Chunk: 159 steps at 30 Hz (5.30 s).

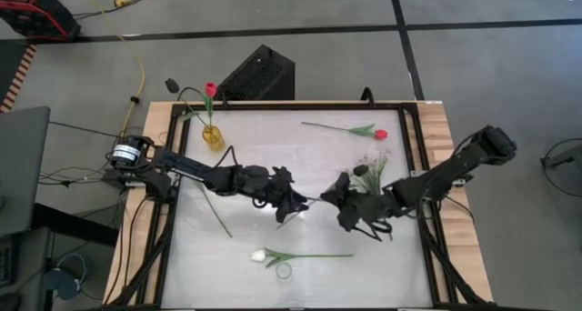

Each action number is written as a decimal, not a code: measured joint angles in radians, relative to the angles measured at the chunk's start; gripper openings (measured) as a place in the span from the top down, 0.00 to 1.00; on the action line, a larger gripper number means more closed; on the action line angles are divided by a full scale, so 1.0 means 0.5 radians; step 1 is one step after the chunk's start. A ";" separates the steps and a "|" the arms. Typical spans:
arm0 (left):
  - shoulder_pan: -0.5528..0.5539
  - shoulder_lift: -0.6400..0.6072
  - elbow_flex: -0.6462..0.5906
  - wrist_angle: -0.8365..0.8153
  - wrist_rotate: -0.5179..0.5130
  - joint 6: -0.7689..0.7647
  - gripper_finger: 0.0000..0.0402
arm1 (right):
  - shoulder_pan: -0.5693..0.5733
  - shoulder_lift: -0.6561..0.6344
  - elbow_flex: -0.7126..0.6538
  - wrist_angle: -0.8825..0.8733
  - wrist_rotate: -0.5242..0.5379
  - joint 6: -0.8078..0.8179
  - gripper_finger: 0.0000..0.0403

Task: Sort flowers into vase by color
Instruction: Put the black tulip into the yellow vase

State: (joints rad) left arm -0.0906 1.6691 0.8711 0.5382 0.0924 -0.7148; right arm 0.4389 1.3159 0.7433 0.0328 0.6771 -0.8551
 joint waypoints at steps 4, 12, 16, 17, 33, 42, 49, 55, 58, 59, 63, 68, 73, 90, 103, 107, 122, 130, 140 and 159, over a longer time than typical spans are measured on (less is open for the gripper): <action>0.000 0.001 0.000 -0.013 -0.022 0.028 0.60 | -0.055 0.000 0.000 0.024 -0.075 -0.099 0.95; 0.011 0.002 0.000 -0.019 -0.011 0.044 0.61 | -0.159 0.017 0.001 0.145 -0.272 -0.281 0.95; 0.028 0.002 0.000 -0.028 -0.014 0.034 0.71 | -0.179 0.065 0.002 0.188 -0.318 -0.513 0.95; 0.029 0.002 0.000 -0.034 -0.014 0.034 0.74 | -0.184 0.079 0.004 0.200 -0.316 -0.550 0.95; 0.046 0.005 -0.002 -0.179 -0.044 0.037 0.94 | -0.190 0.358 0.002 0.543 -0.313 -0.898 0.95; 0.051 0.004 -0.001 -0.180 -0.045 0.113 0.99 | -0.186 0.355 0.002 0.594 -0.325 -0.771 0.92; 0.065 0.004 -0.001 -0.164 -0.212 0.156 1.00 | -0.137 0.354 0.004 0.587 -0.273 -0.458 0.75; 0.108 -0.008 -0.001 -0.174 -0.264 0.216 1.00 | 0.011 0.314 0.005 0.391 -0.090 0.267 0.59; 0.123 -0.079 -0.001 -0.185 -0.307 0.326 1.00 | 0.087 0.271 0.005 0.109 -0.091 0.680 0.52; 0.125 -0.123 -0.001 -0.193 -0.337 0.392 1.00 | 0.107 0.250 0.005 -0.006 -0.094 0.827 0.50; 0.091 -0.357 -0.001 -0.236 -0.576 0.805 1.00 | 0.161 0.185 0.004 -0.475 -0.110 1.400 0.47; -0.105 -0.650 -0.042 -0.218 -1.515 1.280 1.00 | 0.173 0.148 -0.085 -0.669 -0.167 1.793 0.49; -0.222 -0.772 -0.184 0.027 -2.181 1.900 1.00 | 0.168 0.142 -0.240 -0.467 -0.185 1.814 0.53; 0.200 -1.328 -0.953 0.985 -1.708 2.359 1.00 | 0.072 0.141 -0.354 -0.178 -0.214 1.587 0.60; 0.529 -1.727 -1.261 0.963 -1.731 2.513 1.00 | 0.072 0.141 -0.354 -0.183 -0.208 1.588 0.60; 0.675 -1.771 -1.300 0.954 -1.726 2.585 1.00 | 0.071 0.141 -0.354 -0.183 -0.206 1.588 0.60; 1.045 -1.769 -1.321 0.735 -1.533 2.400 1.00 | 0.042 0.142 -0.354 -0.179 -0.205 1.605 0.60; 1.185 -1.769 -1.321 0.690 -1.375 2.304 1.00 | 0.032 0.142 -0.354 -0.180 -0.206 1.595 0.60; 1.259 -1.768 -1.320 0.529 -1.327 2.171 1.00 | 0.033 0.142 -0.354 -0.185 -0.206 1.589 0.60; 1.151 -1.770 -1.320 0.408 -1.741 2.134 0.99 | 0.033 0.143 -0.354 -0.238 -0.207 1.588 0.60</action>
State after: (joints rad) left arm 0.4849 0.7841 0.2111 0.7421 -0.7783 0.3522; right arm 0.4553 1.3872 0.5663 -0.0860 0.5735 -0.0612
